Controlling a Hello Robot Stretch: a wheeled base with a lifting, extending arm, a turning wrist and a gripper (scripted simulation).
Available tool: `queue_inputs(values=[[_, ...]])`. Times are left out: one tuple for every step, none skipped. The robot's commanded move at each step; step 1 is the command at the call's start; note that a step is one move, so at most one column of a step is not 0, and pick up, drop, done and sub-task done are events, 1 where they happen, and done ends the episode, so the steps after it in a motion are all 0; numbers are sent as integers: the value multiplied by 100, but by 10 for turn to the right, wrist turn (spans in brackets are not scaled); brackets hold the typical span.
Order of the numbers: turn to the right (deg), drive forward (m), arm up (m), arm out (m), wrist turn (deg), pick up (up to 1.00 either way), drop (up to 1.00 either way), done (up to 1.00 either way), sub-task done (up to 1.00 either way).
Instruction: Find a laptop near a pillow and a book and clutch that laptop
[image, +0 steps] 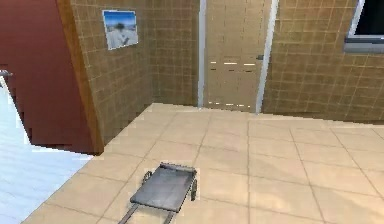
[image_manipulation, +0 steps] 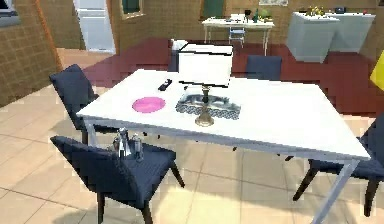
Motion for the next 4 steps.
queue_inputs(values=[[-450, 0, 0, 0, 0, 0, 0, 0, 0], [-300, 0, 0, 0, 0, 0, 0, 0, 0], [0, 80, 0, 0, 0, 0, 0, 0, 0], [210, 0, 0, 0, 0, 0, 0, 0, 0]])
